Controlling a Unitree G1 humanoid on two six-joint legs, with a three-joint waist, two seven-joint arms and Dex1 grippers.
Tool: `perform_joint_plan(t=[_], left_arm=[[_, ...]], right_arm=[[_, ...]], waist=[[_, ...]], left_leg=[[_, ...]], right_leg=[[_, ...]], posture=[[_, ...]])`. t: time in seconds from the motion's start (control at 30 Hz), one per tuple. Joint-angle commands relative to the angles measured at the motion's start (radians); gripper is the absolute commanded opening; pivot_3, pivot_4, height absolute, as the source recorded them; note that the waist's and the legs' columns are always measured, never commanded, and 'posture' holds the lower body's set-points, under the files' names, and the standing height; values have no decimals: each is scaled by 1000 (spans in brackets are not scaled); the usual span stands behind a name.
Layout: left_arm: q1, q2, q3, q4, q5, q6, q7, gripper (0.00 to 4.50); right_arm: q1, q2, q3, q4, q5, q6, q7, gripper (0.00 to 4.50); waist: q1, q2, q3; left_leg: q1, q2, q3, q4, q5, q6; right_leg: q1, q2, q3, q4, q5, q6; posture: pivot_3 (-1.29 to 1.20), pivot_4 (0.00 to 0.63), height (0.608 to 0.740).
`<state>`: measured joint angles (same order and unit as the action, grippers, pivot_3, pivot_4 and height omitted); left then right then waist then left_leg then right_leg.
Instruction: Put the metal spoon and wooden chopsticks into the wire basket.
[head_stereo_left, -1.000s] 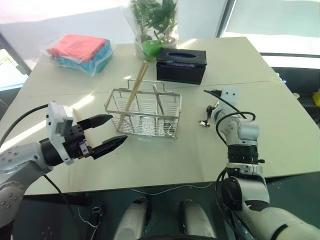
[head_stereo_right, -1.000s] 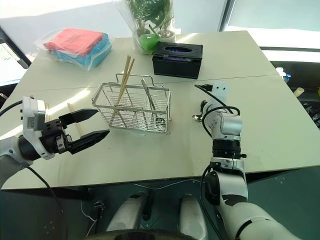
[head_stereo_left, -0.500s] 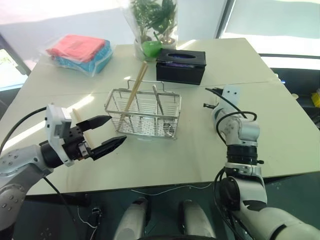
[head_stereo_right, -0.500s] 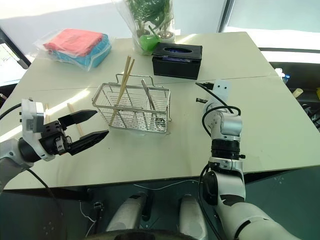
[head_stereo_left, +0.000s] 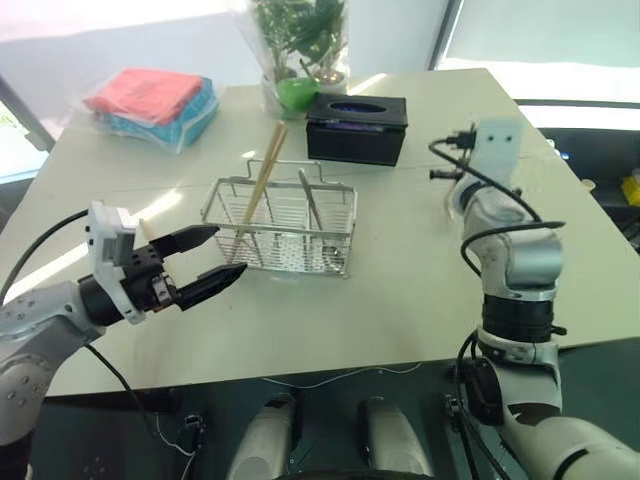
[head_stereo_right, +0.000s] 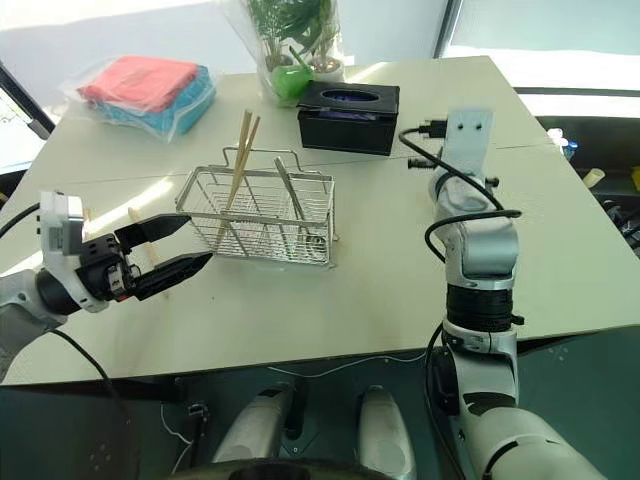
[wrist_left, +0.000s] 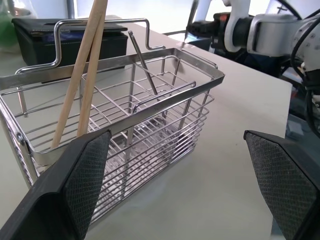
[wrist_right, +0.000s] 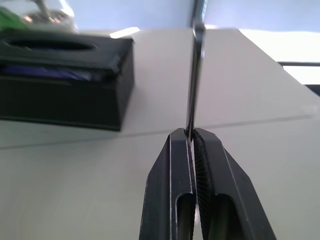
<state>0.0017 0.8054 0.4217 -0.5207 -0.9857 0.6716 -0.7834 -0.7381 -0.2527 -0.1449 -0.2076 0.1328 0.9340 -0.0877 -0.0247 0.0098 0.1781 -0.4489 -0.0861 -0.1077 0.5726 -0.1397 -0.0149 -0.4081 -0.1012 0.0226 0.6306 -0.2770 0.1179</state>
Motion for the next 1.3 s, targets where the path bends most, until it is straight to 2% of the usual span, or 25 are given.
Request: perform_joint_plan(t=[0.03, 0.2, 0.47, 0.83, 1.3], left_arm=[[-22, 30, 11, 15, 21, -22, -43, 4500], [-45, 44, 9, 48, 41, -25, -78, 4500], [-70, 44, 3, 64, 55, -15, -94, 4500], [-142, 25, -67, 122, 90, -28, -113, 4500], [-200, -15, -128, 217, 155, -79, -177, 4500]], right_arm=[[-72, 32, 22, -98, 53, -64, 69, 31], [-120, 68, 43, -143, 101, -86, 130, 31], [-121, 7, 42, -210, 110, -42, 176, 31], [-221, -82, -46, -381, 195, 221, 189, 31], [-295, -129, -98, -429, 259, 335, 209, 31]], waist=[[0, 0, 0], [7, 0, 0], [8, -1, 1], [7, -1, 1], [8, -1, 1]], left_leg=[[0, 0, 0, 0, 0, 0], [0, 0, 0, 0, -1, -2], [0, -1, -1, 0, -1, -2], [-2, -1, -1, -1, -1, -2], [-1, -2, -1, -1, -1, -2]], right_leg=[[0, 0, 0, 0, 0, 0], [-2, -1, -1, -1, 0, 0], [-3, -2, 0, -1, 0, 0], [-5, -2, 0, -1, 0, 0], [-4, -3, 0, -1, 0, 0]], posture=[[0, 150, 740], [0, 150, 740], [0, 150, 740], [0, 150, 740], [0, 150, 740]])
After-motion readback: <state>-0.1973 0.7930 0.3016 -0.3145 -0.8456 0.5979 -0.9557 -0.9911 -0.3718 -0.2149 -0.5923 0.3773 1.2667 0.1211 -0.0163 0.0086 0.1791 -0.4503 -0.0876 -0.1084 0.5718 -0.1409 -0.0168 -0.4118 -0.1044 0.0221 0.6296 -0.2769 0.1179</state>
